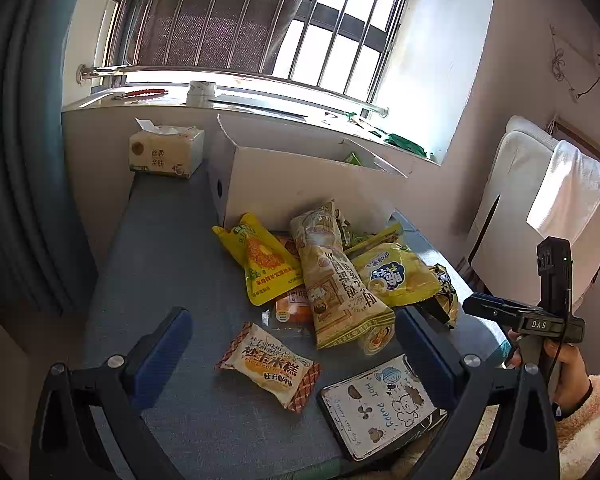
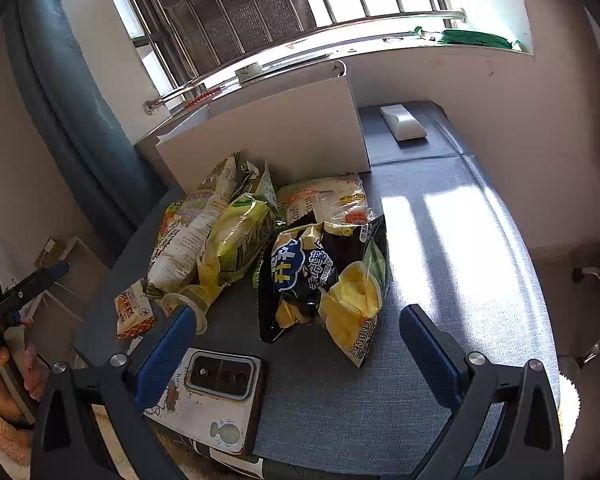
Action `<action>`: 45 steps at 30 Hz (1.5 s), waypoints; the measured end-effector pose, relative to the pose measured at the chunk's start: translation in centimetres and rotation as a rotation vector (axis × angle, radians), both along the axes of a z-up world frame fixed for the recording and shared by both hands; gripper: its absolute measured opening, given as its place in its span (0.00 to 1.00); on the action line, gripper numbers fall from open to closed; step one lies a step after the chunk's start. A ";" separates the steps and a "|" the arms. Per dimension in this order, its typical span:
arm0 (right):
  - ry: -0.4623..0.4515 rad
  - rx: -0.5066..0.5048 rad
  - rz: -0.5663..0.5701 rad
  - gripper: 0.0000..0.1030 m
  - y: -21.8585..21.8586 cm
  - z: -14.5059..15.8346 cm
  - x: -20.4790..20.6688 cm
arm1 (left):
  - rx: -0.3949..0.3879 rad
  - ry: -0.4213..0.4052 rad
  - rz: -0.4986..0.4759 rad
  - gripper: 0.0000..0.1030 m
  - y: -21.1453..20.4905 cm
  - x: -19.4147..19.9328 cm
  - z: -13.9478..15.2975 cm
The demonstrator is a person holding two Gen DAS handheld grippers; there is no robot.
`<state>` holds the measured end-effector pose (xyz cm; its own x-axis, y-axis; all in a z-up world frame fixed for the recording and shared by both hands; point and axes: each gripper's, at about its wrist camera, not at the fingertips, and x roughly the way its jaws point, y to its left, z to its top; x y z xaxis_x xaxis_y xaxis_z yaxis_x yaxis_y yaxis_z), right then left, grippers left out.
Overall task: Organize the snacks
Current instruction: 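Move both grippers back toward the remaining snacks, then grasp the rice-cake packet with left gripper while right grasps dark chip bag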
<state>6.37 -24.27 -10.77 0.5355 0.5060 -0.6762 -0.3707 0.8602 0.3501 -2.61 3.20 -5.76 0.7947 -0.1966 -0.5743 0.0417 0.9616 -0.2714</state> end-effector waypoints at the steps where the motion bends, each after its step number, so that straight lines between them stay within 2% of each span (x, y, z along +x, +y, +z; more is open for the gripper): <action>1: 0.014 0.016 -0.005 1.00 -0.1 -0.3 0.6 | 0.000 0.004 -0.001 1.00 0.0 0.0 -0.1; 5: 0.083 0.066 -0.048 1.00 -0.6 -1.6 3.5 | -0.006 0.005 0.001 1.00 0.2 -0.2 -0.1; 8: 0.155 0.160 -0.060 1.00 -1.4 -2.7 5.3 | -0.007 0.009 0.009 1.00 0.5 -0.2 -0.2; 10: 0.191 0.172 -0.038 1.00 -1.2 -3.4 6.1 | -0.018 0.021 0.012 1.00 0.7 -0.1 -0.4; 11: 0.166 0.151 -0.037 1.00 -1.0 -3.2 6.1 | -0.024 0.027 0.012 1.00 0.7 0.1 -0.6; 12: 0.168 0.118 -0.038 0.89 -0.7 -3.2 6.1 | -0.026 0.034 0.011 1.00 0.7 0.2 -0.8; 13: 0.152 0.119 -0.016 0.62 -0.4 -3.1 6.0 | -0.025 0.041 0.005 1.00 0.6 0.2 -0.9; 15: 0.125 0.121 0.010 0.57 -0.2 -2.7 5.4 | -0.007 0.051 -0.019 1.00 0.2 0.3 -1.1; 17: 0.097 0.099 0.017 0.55 0.1 -2.1 4.7 | 0.031 0.079 -0.041 1.00 -0.4 0.5 -1.6; 20: 0.073 0.145 0.006 0.55 -0.8 -1.1 3.4 | 0.095 0.135 -0.073 1.00 -1.3 1.0 -2.8; 25: 0.010 0.163 0.001 0.55 -2.1 0.9 0.6 | 0.202 0.195 -0.129 1.00 -2.3 2.2 -4.6; 31: -0.008 0.204 0.009 0.55 -2.9 1.7 -2.0 | 0.197 0.255 -0.134 1.00 -2.2 4.6 -6.3; 36: -0.011 0.193 0.034 0.56 -2.6 1.8 -2.4 | 0.288 0.306 -0.124 0.99 -2.4 5.8 -7.7; 37: -0.012 0.195 0.039 0.56 -2.6 1.8 -2.4 | 0.272 0.298 -0.128 0.94 -2.3 5.8 -7.8; 38: -0.013 0.196 0.041 0.56 -2.5 1.8 -2.4 | 0.275 0.307 -0.134 0.84 -2.2 5.8 -8.0; 39: -0.015 0.195 0.045 0.56 -2.4 1.8 -2.4 | 0.296 0.295 -0.144 0.79 -2.2 5.7 -7.9; 40: -0.016 0.193 0.049 0.56 -2.3 1.8 -2.5 | 0.285 0.292 -0.153 0.70 -2.1 5.6 -7.7; 42: -0.013 0.195 0.058 0.56 -2.0 1.7 -2.5 | 0.257 0.281 -0.140 0.61 -1.6 5.3 -7.3; 45: -0.011 0.193 0.071 0.56 -1.5 1.6 -2.5 | 0.238 0.262 -0.114 0.60 -0.8 4.8 -7.0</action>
